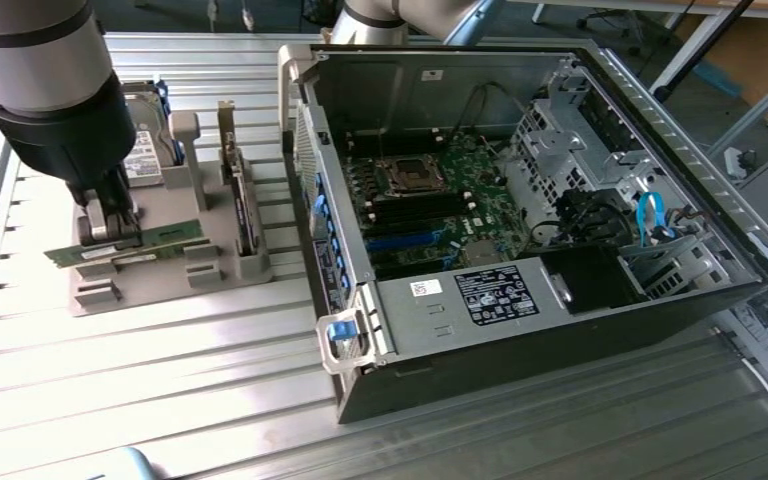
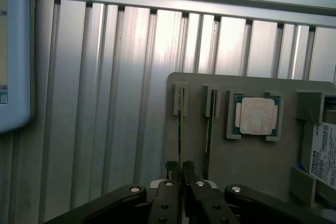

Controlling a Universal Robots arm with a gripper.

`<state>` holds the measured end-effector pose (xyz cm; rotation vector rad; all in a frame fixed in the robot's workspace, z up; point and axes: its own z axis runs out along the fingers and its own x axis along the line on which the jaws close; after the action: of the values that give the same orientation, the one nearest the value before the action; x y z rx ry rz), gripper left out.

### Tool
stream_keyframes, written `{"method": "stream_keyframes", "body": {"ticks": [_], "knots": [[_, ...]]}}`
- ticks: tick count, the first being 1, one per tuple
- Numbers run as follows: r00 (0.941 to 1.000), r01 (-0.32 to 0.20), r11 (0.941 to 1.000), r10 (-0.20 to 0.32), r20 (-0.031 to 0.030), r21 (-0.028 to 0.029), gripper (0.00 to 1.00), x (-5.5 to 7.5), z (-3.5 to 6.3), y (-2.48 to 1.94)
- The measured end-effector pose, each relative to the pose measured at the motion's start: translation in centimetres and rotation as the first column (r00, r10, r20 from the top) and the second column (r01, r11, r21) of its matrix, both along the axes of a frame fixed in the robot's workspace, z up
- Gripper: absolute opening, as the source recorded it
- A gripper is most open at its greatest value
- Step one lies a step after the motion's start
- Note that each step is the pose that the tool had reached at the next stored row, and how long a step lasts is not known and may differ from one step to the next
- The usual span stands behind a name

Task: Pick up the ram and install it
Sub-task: 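Pick up the ram and move it above insertion slot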

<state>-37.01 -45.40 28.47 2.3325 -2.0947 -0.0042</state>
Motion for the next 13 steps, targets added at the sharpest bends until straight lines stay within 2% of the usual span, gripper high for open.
{"method": "stream_keyframes", "body": {"ticks": [13], "knots": [[1.0,0.0,1.0,0.0,0.0,0.0,0.14,0.0,0.91,0.0]]}}
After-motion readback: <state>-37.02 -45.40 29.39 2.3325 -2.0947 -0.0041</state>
